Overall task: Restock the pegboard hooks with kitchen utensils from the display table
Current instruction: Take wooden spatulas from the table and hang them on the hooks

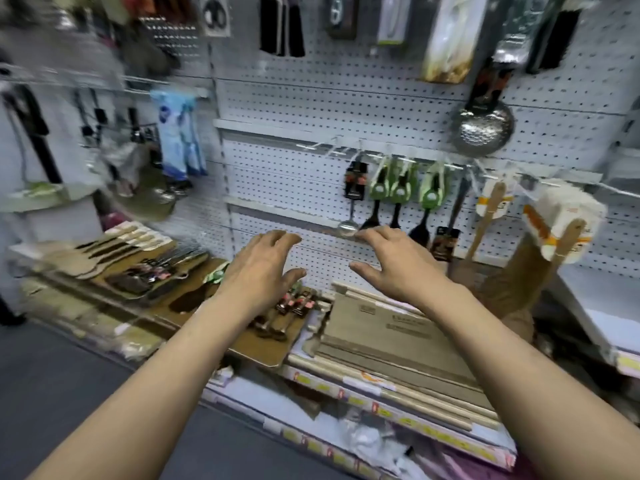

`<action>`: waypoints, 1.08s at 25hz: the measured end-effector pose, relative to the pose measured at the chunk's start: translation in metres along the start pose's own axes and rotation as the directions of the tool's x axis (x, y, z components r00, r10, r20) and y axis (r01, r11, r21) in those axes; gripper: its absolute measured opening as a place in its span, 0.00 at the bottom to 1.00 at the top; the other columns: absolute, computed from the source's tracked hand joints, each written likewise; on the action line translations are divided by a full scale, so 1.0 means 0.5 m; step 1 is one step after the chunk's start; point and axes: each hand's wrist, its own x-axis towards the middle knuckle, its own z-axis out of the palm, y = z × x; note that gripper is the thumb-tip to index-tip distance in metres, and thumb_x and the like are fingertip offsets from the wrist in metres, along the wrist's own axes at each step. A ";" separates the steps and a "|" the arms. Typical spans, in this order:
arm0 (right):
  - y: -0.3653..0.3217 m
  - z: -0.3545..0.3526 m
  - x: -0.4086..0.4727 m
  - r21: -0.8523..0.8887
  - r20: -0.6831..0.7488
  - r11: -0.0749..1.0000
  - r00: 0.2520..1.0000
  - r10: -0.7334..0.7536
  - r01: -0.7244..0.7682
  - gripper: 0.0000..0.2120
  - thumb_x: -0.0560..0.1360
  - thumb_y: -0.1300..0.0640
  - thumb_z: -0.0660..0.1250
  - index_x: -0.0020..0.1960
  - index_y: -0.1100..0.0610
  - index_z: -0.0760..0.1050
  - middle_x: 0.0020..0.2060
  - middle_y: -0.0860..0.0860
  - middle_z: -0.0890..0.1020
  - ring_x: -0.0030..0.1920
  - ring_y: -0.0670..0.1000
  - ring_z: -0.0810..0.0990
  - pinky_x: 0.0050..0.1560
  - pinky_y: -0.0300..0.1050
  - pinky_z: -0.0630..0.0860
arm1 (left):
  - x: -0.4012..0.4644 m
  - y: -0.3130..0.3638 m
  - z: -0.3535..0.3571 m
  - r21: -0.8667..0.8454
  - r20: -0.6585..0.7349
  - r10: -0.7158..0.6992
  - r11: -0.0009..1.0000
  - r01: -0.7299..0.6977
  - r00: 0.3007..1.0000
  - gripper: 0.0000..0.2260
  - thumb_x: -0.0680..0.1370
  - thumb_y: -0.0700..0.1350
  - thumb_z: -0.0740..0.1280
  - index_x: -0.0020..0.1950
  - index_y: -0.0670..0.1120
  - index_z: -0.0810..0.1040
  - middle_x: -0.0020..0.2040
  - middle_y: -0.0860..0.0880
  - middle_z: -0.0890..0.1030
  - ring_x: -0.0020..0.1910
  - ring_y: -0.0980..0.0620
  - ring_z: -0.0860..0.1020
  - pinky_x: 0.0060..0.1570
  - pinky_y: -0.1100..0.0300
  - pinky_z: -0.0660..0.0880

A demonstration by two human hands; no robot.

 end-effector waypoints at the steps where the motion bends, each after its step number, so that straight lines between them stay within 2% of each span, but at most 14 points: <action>1: -0.049 0.014 0.041 0.011 -0.005 1.000 1.000 -0.022 0.022 0.27 0.79 0.39 0.61 0.74 0.49 0.64 0.71 0.50 0.70 0.71 0.54 0.67 0.67 0.51 0.70 | -0.003 -0.061 -0.012 0.014 -0.001 -0.029 0.999 0.029 1.000 0.26 0.76 0.57 0.67 0.72 0.51 0.66 0.69 0.47 0.71 0.67 0.45 0.70 0.65 0.50 0.69; 4: -0.207 0.063 0.175 0.049 -0.002 0.996 0.997 -0.072 0.072 0.27 0.78 0.38 0.61 0.73 0.48 0.65 0.70 0.50 0.71 0.71 0.54 0.67 0.65 0.52 0.70 | -0.011 -0.256 -0.061 0.042 -0.011 -0.121 0.992 0.121 0.993 0.25 0.76 0.57 0.67 0.71 0.51 0.67 0.68 0.47 0.72 0.66 0.44 0.70 0.64 0.49 0.70; 9: -0.453 0.124 0.382 0.114 0.005 0.986 0.993 -0.120 0.118 0.26 0.78 0.38 0.61 0.73 0.47 0.65 0.71 0.49 0.70 0.72 0.52 0.66 0.64 0.51 0.70 | -0.009 -0.552 -0.162 0.110 -0.037 -0.187 0.976 0.190 0.982 0.24 0.76 0.56 0.67 0.69 0.50 0.69 0.65 0.46 0.73 0.64 0.43 0.72 0.61 0.48 0.71; 13: -0.632 0.169 0.542 0.173 0.003 0.970 0.985 -0.172 0.169 0.26 0.78 0.40 0.63 0.73 0.48 0.66 0.71 0.52 0.70 0.72 0.54 0.66 0.67 0.49 0.67 | -0.004 -0.767 -0.219 0.167 -0.050 -0.227 0.958 0.232 0.973 0.24 0.76 0.57 0.67 0.69 0.51 0.69 0.65 0.46 0.73 0.63 0.43 0.72 0.60 0.47 0.72; 21: -0.853 0.333 0.863 0.262 0.047 0.928 0.957 -0.286 0.264 0.26 0.77 0.42 0.66 0.72 0.50 0.67 0.70 0.54 0.70 0.72 0.56 0.65 0.71 0.51 0.65 | 0.063 -1.108 -0.212 0.161 -0.077 -0.323 0.930 0.331 0.943 0.23 0.77 0.57 0.66 0.69 0.52 0.69 0.66 0.48 0.72 0.65 0.45 0.71 0.57 0.48 0.74; 27: -0.945 0.493 1.171 0.299 0.117 0.916 0.943 -0.313 0.267 0.27 0.77 0.38 0.64 0.72 0.48 0.67 0.69 0.52 0.72 0.71 0.55 0.68 0.70 0.54 0.68 | 0.211 -1.389 -0.158 0.194 -0.020 -0.380 0.906 0.376 0.925 0.21 0.77 0.56 0.66 0.67 0.51 0.70 0.66 0.48 0.73 0.64 0.45 0.72 0.57 0.50 0.73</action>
